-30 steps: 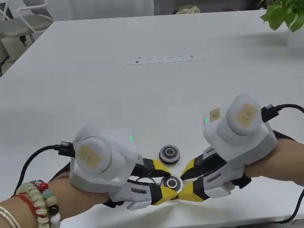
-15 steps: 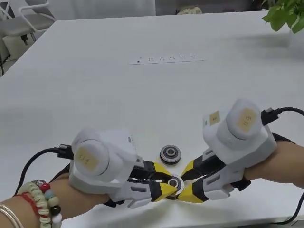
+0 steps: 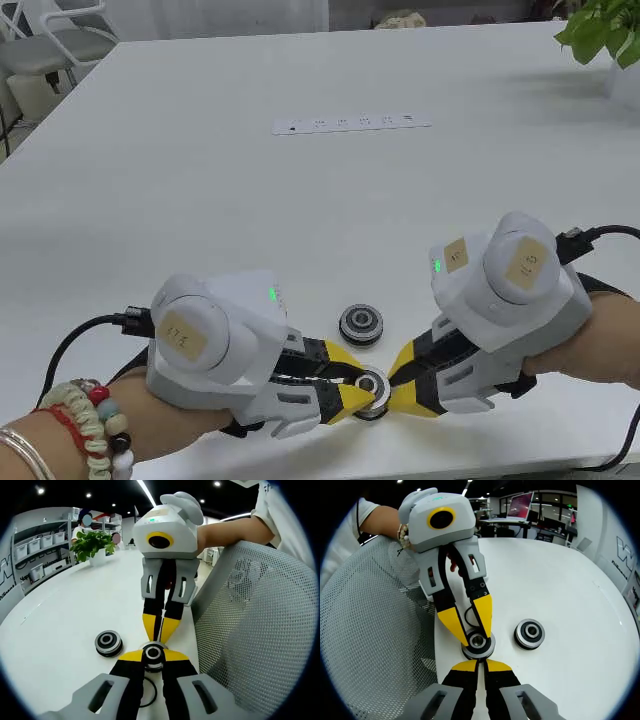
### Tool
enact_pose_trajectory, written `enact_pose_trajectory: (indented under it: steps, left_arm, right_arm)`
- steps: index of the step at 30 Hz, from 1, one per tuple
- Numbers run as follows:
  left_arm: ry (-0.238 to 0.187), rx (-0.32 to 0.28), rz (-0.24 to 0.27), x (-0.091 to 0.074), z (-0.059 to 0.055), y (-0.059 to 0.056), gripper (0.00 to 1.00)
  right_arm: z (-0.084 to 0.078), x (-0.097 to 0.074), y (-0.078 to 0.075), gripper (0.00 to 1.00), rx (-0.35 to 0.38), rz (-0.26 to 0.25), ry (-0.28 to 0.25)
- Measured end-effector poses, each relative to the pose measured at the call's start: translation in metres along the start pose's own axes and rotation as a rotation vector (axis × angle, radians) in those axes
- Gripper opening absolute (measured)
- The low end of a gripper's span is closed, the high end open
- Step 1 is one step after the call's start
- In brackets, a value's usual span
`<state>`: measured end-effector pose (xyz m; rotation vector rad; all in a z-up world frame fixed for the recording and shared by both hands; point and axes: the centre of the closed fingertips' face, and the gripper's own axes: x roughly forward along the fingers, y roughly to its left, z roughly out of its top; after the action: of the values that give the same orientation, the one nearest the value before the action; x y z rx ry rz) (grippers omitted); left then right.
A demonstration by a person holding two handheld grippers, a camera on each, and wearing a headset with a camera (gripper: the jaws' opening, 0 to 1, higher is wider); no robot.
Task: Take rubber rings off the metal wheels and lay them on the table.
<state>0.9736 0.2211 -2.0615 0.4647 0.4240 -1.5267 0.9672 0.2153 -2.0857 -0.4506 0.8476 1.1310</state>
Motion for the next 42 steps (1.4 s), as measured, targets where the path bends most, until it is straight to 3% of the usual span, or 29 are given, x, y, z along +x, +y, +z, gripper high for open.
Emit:
enact_pose_trajectory:
  steps: [3,15,18,24,28,31,33,34,36,38,40,42]
  left_arm:
    - [0.000,0.001,0.000,0.000,0.000,0.000,0.08]
    - [-0.002,0.001,0.001,0.000,0.000,0.000,0.08]
    - [-0.003,0.002,0.001,0.000,0.000,0.000,0.08]
    - [-0.003,0.005,0.002,0.001,0.000,0.000,0.08]
    - [-0.003,0.004,0.002,0.001,0.000,0.000,0.08]
    - [-0.004,0.005,0.003,0.001,0.000,0.000,0.08]
    - [-0.004,0.005,0.003,0.001,0.000,0.000,0.08]
    - [-0.003,0.006,0.005,0.001,0.000,0.000,0.08]
    - [-0.004,0.005,0.005,0.001,0.000,0.001,0.08]
    - [-0.004,0.006,0.006,0.001,0.000,0.001,0.08]
    - [-0.004,0.006,0.006,0.001,0.000,0.001,0.08]
    - [-0.005,0.006,0.006,0.001,0.000,0.001,0.08]
  right_arm:
    - [0.000,0.000,-0.001,0.01,-0.037,-0.007,0.014]
    - [0.000,-0.001,-0.003,0.00,0.013,-0.016,0.004]
    - [0.000,-0.002,-0.004,0.00,0.081,-0.013,-0.003]
    - [0.001,-0.007,-0.005,0.00,0.140,-0.005,-0.018]
    - [0.010,-0.011,-0.009,0.00,0.271,0.006,-0.089]
    - [0.007,-0.011,-0.010,0.00,0.286,0.005,-0.072]
    - [0.008,-0.010,-0.009,0.00,0.365,0.014,-0.076]
    - [0.008,-0.010,-0.010,0.00,0.452,0.013,-0.078]
    - [0.008,-0.010,-0.011,0.00,0.439,0.023,-0.083]
    - [0.009,-0.010,-0.010,0.00,0.511,0.027,-0.087]
    - [0.010,-0.011,-0.009,0.00,0.504,0.034,-0.091]
    - [0.010,-0.012,-0.007,0.00,0.548,0.039,-0.090]
